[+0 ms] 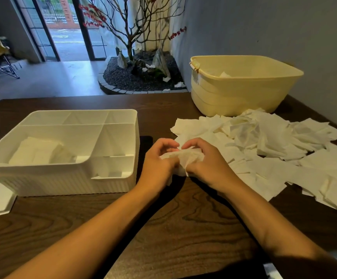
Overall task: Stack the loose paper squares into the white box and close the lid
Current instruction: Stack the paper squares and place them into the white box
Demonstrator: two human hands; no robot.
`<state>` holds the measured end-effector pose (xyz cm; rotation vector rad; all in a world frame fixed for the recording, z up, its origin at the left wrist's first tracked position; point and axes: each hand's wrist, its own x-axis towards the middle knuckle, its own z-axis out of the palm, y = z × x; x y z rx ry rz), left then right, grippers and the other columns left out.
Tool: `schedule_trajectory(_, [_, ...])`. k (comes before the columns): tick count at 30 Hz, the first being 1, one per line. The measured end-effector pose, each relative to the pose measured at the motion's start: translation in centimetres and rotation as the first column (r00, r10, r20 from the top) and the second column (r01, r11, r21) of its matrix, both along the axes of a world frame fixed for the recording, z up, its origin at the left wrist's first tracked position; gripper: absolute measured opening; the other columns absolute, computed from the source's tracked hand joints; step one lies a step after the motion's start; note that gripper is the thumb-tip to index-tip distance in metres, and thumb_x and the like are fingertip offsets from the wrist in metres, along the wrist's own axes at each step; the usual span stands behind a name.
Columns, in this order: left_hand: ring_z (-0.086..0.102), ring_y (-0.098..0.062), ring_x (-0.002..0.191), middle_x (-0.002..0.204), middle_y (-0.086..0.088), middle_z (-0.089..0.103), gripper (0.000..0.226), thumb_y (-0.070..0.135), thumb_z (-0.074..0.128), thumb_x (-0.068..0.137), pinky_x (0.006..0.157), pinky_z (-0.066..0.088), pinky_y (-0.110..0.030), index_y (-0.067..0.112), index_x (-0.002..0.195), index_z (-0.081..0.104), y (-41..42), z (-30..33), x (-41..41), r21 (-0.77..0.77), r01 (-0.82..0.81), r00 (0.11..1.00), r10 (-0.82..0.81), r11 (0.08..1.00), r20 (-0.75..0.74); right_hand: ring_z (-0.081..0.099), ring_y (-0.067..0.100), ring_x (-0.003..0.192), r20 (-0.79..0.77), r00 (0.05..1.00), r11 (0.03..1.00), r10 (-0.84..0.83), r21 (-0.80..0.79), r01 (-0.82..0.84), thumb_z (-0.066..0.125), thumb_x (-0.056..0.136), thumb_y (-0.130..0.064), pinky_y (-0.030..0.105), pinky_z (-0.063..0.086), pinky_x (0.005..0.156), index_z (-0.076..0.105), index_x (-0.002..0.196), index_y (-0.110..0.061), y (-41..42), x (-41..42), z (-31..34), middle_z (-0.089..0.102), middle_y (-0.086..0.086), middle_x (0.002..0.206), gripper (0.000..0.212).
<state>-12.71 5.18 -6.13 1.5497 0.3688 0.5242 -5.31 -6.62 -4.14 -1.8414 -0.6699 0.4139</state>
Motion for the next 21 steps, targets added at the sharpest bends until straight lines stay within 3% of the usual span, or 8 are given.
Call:
schedule_trajectory(3, [0.06,-0.006,0.087,0.095,0.002,0.064,0.026,-0.002,0.068,0.081,0.073,0.054,-0.019,0.02,0.095,0.066,0.8,0.5,0.1,0.205,0.116,0.986,-0.088,0.972,-0.142,0.062,0.014,0.082,0.038,0.998,0.998,-0.054,-0.025,0.055,0.068,0.075,0.011,0.019,0.05,0.059,0.061,0.107,-0.023,-0.8,1.0,0.5,0.064,-0.001,0.095,0.047])
schedule_trajectory(5, [0.062,-0.008,0.092,0.098,0.0,0.067,0.024,0.003,0.074,0.08,0.081,0.056,-0.027,0.02,0.096,0.067,1.0,0.8,0.2,0.22,0.195,0.967,-0.15,0.956,-0.205,0.064,0.017,0.079,0.079,0.997,1.0,-0.027,0.016,0.026,0.066,0.074,0.017,0.025,0.055,0.066,0.059,0.111,-0.021,-1.1,1.9,1.6,0.065,0.003,0.092,0.053])
schedule_trajectory(8, [0.064,-0.01,0.092,0.1,-0.001,0.067,0.028,0.005,0.078,0.079,0.078,0.057,-0.021,0.017,0.101,0.065,0.7,0.6,0.5,0.241,0.166,0.98,-0.133,0.956,-0.148,0.06,0.012,0.072,0.111,0.991,0.997,0.071,0.032,-0.075,0.062,0.073,0.021,0.029,0.053,0.067,0.056,0.114,-0.02,-0.8,2.6,3.0,0.061,0.008,0.095,0.059])
schedule_trajectory(12, [0.068,-0.008,0.092,0.098,0.005,0.072,0.031,0.006,0.078,0.083,0.078,0.059,-0.023,0.022,0.106,0.065,0.6,0.0,0.6,0.108,0.151,0.982,-0.137,0.983,-0.129,0.057,0.002,0.071,0.175,0.979,0.993,0.103,0.031,-0.11,0.058,0.081,0.016,0.025,0.053,0.069,0.058,0.114,-0.02,-0.7,3.0,3.3,0.061,0.003,0.098,0.049])
schedule_trajectory(14, [0.071,-0.008,0.088,0.094,0.008,0.075,0.027,0.005,0.076,0.085,0.07,0.058,-0.02,0.023,0.104,0.067,0.7,0.0,0.6,-0.002,0.161,0.977,-0.16,0.987,-0.141,0.061,0.005,0.084,0.246,0.969,0.995,-0.034,0.094,0.011,0.055,0.084,0.013,0.027,0.055,0.075,0.062,0.107,-0.022,-1.3,4.0,3.2,0.064,-0.001,0.099,0.043])
schedule_trajectory(16, [0.072,-0.005,0.083,0.091,0.009,0.075,0.024,0.005,0.073,0.087,0.066,0.055,-0.017,0.023,0.101,0.069,0.6,0.2,0.7,-0.049,0.162,0.977,-0.167,0.986,-0.131,0.058,0.014,0.105,0.396,0.888,0.972,-0.235,0.088,0.218,0.054,0.082,0.01,0.037,0.053,0.088,0.063,0.103,-0.027,-2.4,5.9,3.1,0.062,-0.006,0.107,0.044])
schedule_trajectory(18, [0.071,-0.003,0.077,0.085,0.011,0.075,0.023,0.003,0.071,0.088,0.063,0.056,-0.017,0.023,0.099,0.069,0.4,0.6,1.0,-0.09,0.16,0.979,-0.17,0.983,-0.115,0.043,0.024,0.126,0.558,0.787,0.925,-0.263,-0.084,0.369,0.055,0.077,0.007,0.04,0.04,0.103,0.059,0.11,-0.033,-3.8,8.0,3.3,0.052,-0.003,0.127,0.052])
schedule_trajectory(21, [0.071,-0.003,0.074,0.08,0.015,0.075,0.025,0.001,0.069,0.088,0.058,0.055,-0.018,0.024,0.098,0.068,0.2,1.3,2.0,-0.159,0.151,0.979,-0.17,0.976,-0.114,0.009,0.028,0.147,0.53,0.847,0.765,-0.048,-0.525,0.372,0.061,0.079,-0.002,0.049,0.022,0.115,0.037,0.144,-0.039,-5.2,10.5,3.6,0.014,0.001,0.161,0.079])
